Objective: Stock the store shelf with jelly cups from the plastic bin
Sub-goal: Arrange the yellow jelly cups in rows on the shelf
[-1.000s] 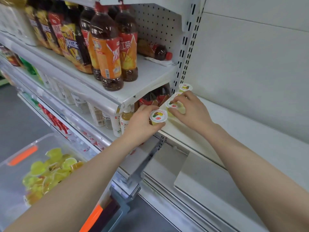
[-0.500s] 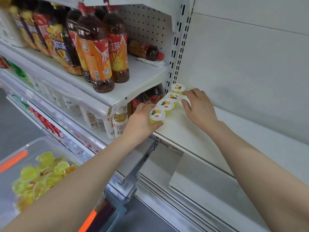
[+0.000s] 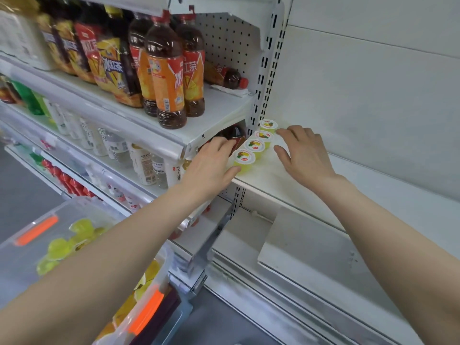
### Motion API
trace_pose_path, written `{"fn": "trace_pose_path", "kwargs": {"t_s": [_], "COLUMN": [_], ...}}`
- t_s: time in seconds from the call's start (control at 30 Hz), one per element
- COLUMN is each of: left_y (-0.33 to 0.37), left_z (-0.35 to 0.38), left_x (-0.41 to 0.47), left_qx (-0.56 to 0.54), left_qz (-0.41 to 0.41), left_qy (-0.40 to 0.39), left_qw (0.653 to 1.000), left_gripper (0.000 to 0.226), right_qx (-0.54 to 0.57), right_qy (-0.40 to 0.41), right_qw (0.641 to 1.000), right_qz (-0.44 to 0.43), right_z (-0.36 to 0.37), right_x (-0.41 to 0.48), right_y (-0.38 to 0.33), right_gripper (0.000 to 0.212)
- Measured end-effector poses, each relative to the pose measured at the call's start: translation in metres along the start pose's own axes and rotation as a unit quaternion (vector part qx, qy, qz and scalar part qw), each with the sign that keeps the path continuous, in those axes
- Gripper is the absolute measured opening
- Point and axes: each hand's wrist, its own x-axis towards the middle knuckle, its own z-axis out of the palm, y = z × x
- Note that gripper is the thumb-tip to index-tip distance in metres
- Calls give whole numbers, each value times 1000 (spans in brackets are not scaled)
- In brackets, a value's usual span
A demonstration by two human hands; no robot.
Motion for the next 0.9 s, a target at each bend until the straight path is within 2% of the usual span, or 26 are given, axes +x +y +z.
{"fn": "trace_pose_path", "kwargs": {"t_s": [0.2,0.4,0.6,0.77,0.9], "left_y": [-23,-69,-134,-195,-227], "left_z": [-21,-40,-49,-45,-33], "left_x": [-53,-123,-196,-265,-310], "left_qx": [24,34,57,63,56], "left_qz": [54,46,-24,-137,-224], "left_qy": [-3,-27,-62,-108,-148], "left_qw": [998,998,996,983,962], "left_gripper": [61,59,53,49,44], "right_qx": [-18,-12,-9,52,102], "right_qy": [1,-11,-23,-30,-112], "right_qw": [1000,1000,997,990,975], "right_qz": [-8,-27,-69,-127,-165], "right_z": [-23,-26,-5,37,77], "right_x": [-42,-83,-111,-130,-134], "right_y": [-52,-119,-188,-246,-291], "right_gripper": [50,51,48,40,45]}}
